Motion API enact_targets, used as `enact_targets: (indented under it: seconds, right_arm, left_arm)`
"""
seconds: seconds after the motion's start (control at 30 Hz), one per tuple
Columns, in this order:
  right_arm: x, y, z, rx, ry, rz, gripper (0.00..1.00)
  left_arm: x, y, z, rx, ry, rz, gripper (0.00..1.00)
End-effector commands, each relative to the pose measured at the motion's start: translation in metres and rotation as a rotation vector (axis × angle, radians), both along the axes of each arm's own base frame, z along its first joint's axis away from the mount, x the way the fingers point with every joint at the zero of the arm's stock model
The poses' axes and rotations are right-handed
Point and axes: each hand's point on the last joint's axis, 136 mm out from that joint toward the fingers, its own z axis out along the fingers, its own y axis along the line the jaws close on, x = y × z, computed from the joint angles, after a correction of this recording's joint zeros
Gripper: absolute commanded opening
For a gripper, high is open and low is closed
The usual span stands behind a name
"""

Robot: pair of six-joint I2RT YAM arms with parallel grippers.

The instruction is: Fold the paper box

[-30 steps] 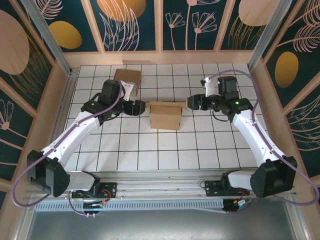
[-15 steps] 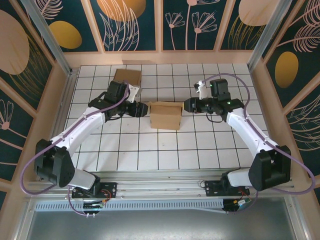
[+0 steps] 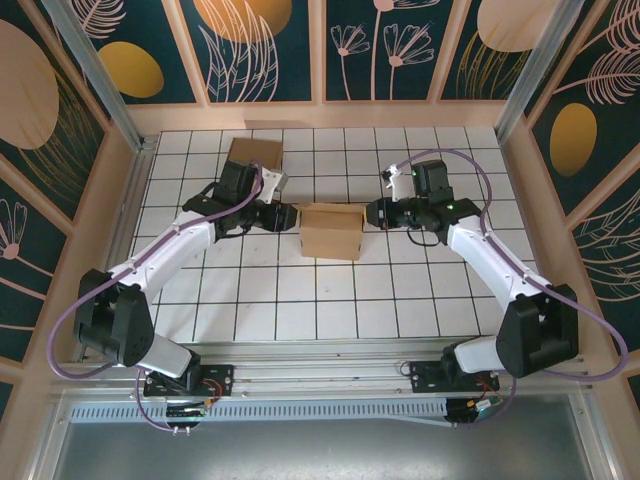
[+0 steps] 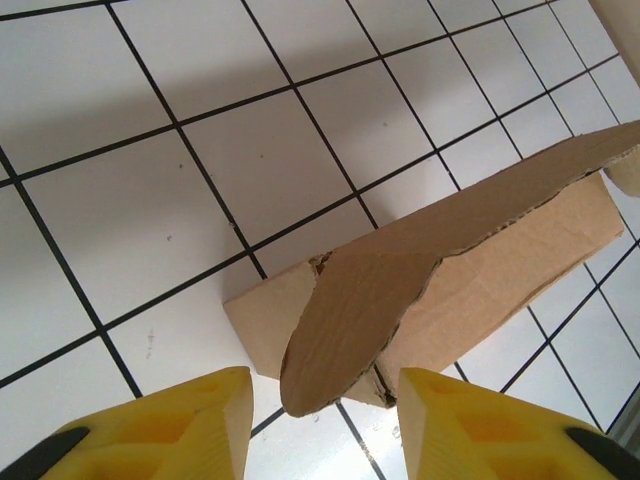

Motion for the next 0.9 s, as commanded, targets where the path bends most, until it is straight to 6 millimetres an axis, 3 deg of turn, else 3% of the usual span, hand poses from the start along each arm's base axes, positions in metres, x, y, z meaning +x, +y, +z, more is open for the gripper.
enact_targets:
  seconds: [0.0,0.27,0.43,0.47,0.53,0.63,0.77,0.87]
  right_arm:
    - [0.002,0.004,-0.001,0.000,-0.007,-0.006,0.15]
    - [0.004,0.007,-0.002,0.002,0.008,-0.027,0.11]
    - [0.004,0.006,-0.005,-0.011,0.006,-0.036,0.10]
    - [0.005,0.006,-0.005,-0.010,0.005,-0.038,0.10]
    - [0.006,0.006,-0.005,-0.009,0.008,-0.043,0.09]
    - [0.007,0.005,-0.002,-0.018,-0.006,-0.048,0.08]
    - [0.008,0.004,0.001,-0.029,-0.014,-0.046,0.07]
    - [0.009,0.005,0.003,-0.027,-0.016,-0.043,0.07]
  left_arm:
    - [0.008,-0.007,0.011,-0.035,-0.026,-0.010,0.39]
    - [0.007,-0.013,0.015,-0.070,-0.017,-0.024,0.18]
    - [0.002,-0.014,0.016,-0.088,-0.005,-0.035,0.16]
    - [0.002,-0.013,0.017,-0.083,-0.009,-0.031,0.17]
    - [0.003,-0.008,0.023,-0.066,-0.035,-0.012,0.38]
    - [0.004,0.004,0.045,-0.026,-0.138,0.015,0.53]
    - [0.005,0.019,0.060,0.055,-0.218,0.032,0.56]
    - [0.005,0.011,0.047,0.093,-0.130,-0.036,0.59]
